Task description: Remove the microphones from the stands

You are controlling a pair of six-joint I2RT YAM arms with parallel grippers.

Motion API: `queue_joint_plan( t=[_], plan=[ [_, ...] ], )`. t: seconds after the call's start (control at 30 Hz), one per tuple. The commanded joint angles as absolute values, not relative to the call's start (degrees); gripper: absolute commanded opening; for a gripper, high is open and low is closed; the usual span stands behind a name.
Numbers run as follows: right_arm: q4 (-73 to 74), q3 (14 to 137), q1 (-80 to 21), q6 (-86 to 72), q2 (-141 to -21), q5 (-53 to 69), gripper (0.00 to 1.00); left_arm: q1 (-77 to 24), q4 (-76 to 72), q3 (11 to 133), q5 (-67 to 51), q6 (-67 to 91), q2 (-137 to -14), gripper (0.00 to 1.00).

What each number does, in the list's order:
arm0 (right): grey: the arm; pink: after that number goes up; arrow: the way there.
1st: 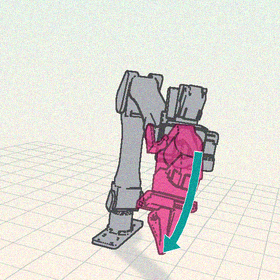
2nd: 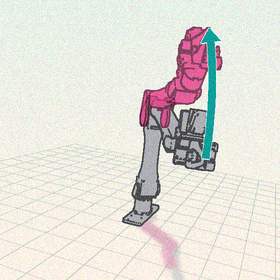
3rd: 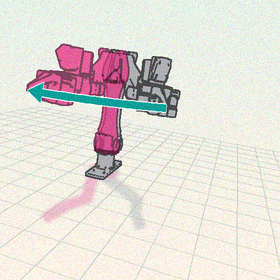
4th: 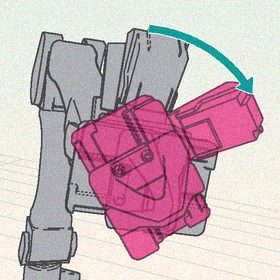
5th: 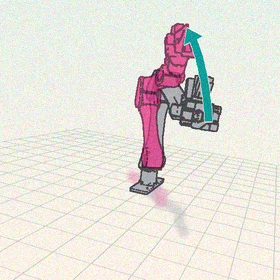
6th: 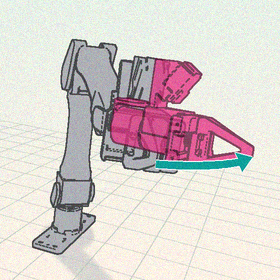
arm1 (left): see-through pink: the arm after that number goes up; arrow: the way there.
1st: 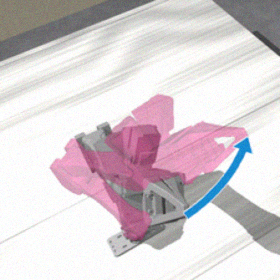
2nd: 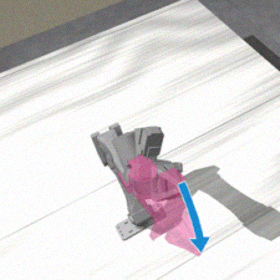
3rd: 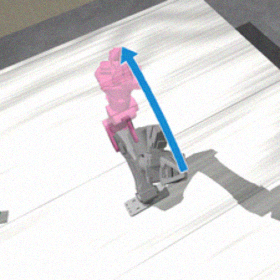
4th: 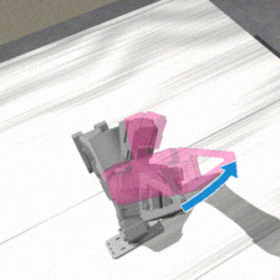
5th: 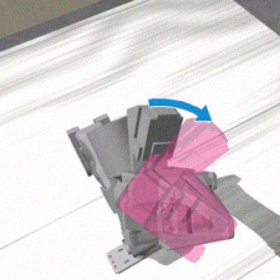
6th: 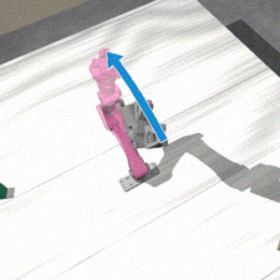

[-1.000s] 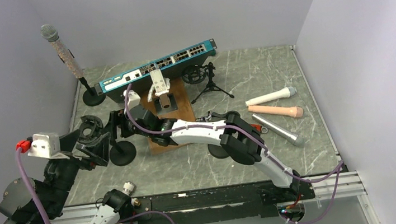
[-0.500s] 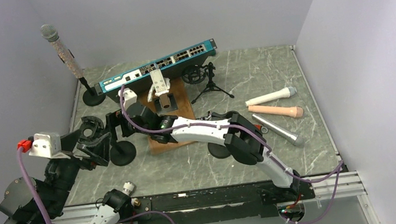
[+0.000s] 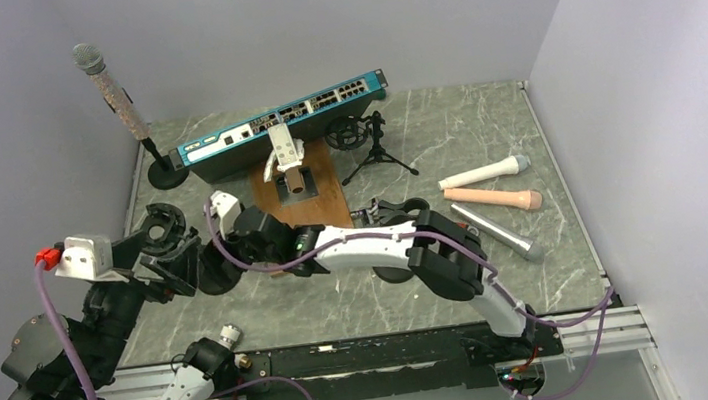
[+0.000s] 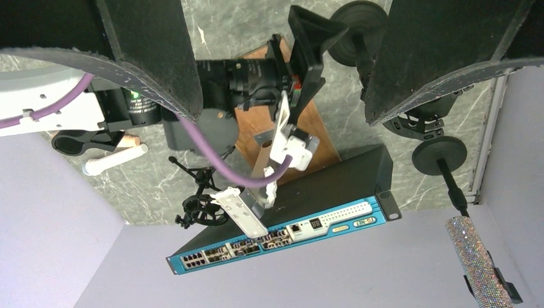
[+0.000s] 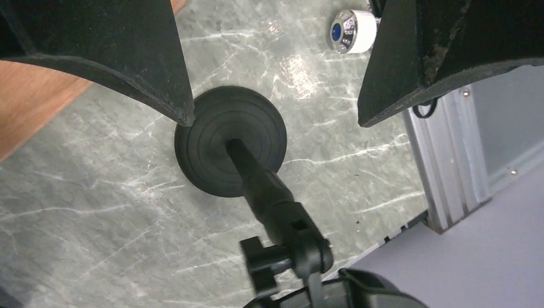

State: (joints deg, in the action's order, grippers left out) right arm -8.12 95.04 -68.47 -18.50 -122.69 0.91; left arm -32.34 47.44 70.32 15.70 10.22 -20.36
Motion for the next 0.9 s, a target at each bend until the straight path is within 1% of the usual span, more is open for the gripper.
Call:
queue_joint_plan(
  t=[0.0,0.07,0.17,0.23,0.33,0.43,0.5,0.57,0.7,0.77,0.8,0.87],
  plan=[
    [-10.01,99.95,-70.73,-11.68,-126.72,-5.18,0.99,-32.59,45.04,70.14,15.2,10.38,-20.94,0.99],
    [-10.07,102.73,-71.88,-9.05,-128.56,-8.61,0.99,-32.56,45.17,69.99,15.31,10.34,-20.77,0.99],
    [-10.8,107.04,-73.11,-7.17,-132.34,-17.59,0.98,-32.6,45.23,70.0,15.68,10.24,-20.57,0.99],
    [-9.42,112.19,-73.3,-7.51,-135.23,-21.52,0.96,-32.53,45.34,70.24,15.82,10.16,-20.57,0.99],
    [-8.61,116.61,-73.3,-6.94,-138.19,-23.01,0.89,-32.56,45.9,70.85,16.03,10.04,-20.34,0.99],
    [-11.82,116.54,-73.3,-5.89,-138.99,-22.86,0.8,-32.6,46.14,70.81,16.68,9.96,-19.75,0.99],
    [-12.93,116.07,-73.3,-5.39,-139.04,-23.3,0.69,-32.59,46.17,70.6,17.12,10.07,-19.31,0.99],
    [-13.02,115.87,-73.3,-4.92,-138.84,-23.94,0.54,-32.61,46.14,70.34,16.7,10.0,-19.22,0.99],
    [-12.74,115.13,-73.3,-4.59,-137.31,-23.96,0.18,-32.54,47.0,71.42,16.13,10.2,-19.79,0.99],
    [-9.67,115.91,-73.39,-5.33,-135.62,-22.5,0.04,-32.6,47.26,72.09,16.43,10.42,-20.0,0.99],
    [-8.31,115.78,-73.41,-6.14,-134.2,-21.42,0.0,-32.61,47.21,72.34,16.44,10.4,-19.91,0.99],
    [-7.75,112.0,-73.5,-7.83,-130.11,-18.97,0.0,-32.6,46.98,72.93,16.87,10.18,-19.86,0.99]
  ],
)
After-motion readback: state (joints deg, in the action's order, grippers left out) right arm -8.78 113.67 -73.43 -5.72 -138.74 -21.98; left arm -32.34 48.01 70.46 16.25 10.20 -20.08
